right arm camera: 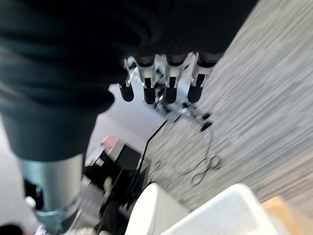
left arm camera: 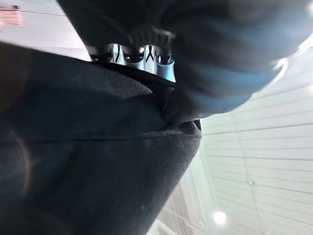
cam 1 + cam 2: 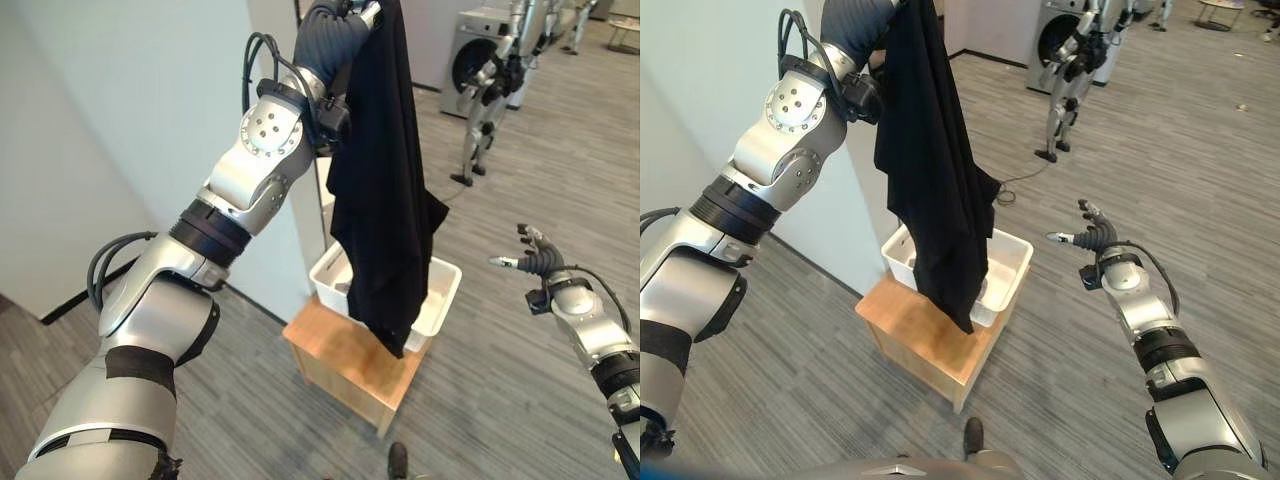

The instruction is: Pick up bed clothes into laundry basket.

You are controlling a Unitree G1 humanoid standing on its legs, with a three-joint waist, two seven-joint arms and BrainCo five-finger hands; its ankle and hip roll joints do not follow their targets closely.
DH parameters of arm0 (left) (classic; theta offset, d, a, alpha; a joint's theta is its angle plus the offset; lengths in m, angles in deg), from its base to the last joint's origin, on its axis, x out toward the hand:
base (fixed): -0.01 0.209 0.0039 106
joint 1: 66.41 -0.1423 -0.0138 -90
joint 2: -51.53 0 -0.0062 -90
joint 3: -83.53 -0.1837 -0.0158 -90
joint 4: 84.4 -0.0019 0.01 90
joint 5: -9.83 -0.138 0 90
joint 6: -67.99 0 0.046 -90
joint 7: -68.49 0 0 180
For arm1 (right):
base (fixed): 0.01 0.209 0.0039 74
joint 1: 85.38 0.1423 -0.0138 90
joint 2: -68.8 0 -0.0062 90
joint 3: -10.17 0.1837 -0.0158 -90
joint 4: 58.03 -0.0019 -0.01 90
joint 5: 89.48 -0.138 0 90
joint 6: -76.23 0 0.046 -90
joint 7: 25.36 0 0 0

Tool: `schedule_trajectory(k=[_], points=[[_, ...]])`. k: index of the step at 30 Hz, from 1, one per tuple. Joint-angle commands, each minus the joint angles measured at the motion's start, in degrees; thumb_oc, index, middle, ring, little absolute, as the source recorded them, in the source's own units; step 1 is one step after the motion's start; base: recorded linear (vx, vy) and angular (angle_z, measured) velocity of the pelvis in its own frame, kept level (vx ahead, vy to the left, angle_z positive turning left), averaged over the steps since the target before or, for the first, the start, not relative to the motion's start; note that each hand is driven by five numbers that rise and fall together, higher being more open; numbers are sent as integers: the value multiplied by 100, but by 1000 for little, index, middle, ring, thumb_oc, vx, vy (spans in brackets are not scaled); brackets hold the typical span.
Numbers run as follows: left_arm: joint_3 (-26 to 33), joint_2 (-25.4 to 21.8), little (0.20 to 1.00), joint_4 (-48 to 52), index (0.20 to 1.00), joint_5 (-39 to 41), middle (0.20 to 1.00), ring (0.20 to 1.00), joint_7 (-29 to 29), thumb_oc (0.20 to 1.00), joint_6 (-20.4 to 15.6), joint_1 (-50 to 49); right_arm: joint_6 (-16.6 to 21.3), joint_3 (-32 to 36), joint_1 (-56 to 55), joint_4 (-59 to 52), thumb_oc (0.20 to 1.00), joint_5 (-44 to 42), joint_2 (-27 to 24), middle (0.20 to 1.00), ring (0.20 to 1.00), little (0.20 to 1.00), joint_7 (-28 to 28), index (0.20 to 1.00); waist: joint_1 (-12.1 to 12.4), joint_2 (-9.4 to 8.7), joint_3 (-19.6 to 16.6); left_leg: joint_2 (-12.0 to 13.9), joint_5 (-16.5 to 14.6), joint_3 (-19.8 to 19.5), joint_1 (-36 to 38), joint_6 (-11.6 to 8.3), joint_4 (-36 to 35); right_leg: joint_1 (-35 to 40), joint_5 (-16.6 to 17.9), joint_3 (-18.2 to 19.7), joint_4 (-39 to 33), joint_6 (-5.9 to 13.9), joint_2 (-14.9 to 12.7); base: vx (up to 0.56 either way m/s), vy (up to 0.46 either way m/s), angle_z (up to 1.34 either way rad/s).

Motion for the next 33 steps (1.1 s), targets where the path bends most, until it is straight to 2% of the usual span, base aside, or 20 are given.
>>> schedule_trajectory(k=[1,5,8,12,17,27,33], points=[[168,-29,200,-163,200,178,200,200,-41,200,-441,382,284,-51,494,-301,1000,63,-182,1000,1000,1000,72,1000,174,49,98,-13,58,177,-207,-11,-124,659,-839,-356,83,596,-242,7,8,3],[240,-112,200,-62,200,147,200,200,35,200,-398,134,363,-234,558,-1000,1000,-21,-154,1000,1000,1000,326,1000,220,11,126,-4,62,160,-226,-9,-124,650,-843,-363,83,586,-240,1,1,1],[301,-132,200,-32,200,157,200,200,62,200,-388,-19,488,-336,560,-1569,1000,-433,-111,1000,1000,1000,658,1000,245,-17,137,1,72,156,-240,-16,-124,644,-840,-365,83,580,-237,0,0,0],[348,-175,200,-24,200,189,200,200,132,200,-373,-179,545,-596,799,-2091,1000,-820,-317,1000,1000,1000,1000,1000,273,-63,159,3,75,160,-239,-23,-124,633,-839,-366,83,572,-229,0,0,0],[347,-205,200,-15,200,184,200,200,151,200,-376,-210,558,-745,1074,-2022,1000,-1119,-252,1000,1000,1000,1062,1000,283,-89,166,8,82,172,-247,-27,-124,611,-830,-351,83,564,-213,0,0,0],[210,-185,200,-74,200,197,200,200,170,200,-405,-10,468,-1209,1497,-1459,1000,-919,-155,1000,1000,1000,1039,1000,358,-131,185,11,104,145,-284,-22,-124,595,-821,-369,83,552,-202,0,0,0],[99,-286,200,-37,200,331,200,200,220,200,-447,339,317,-1611,1571,-886,1000,-439,-3,1000,1000,1000,1073,1000,469,-123,208,-3,128,92,-341,-16,-124,567,-805,-419,83,562,-213,-1,-1,2]])
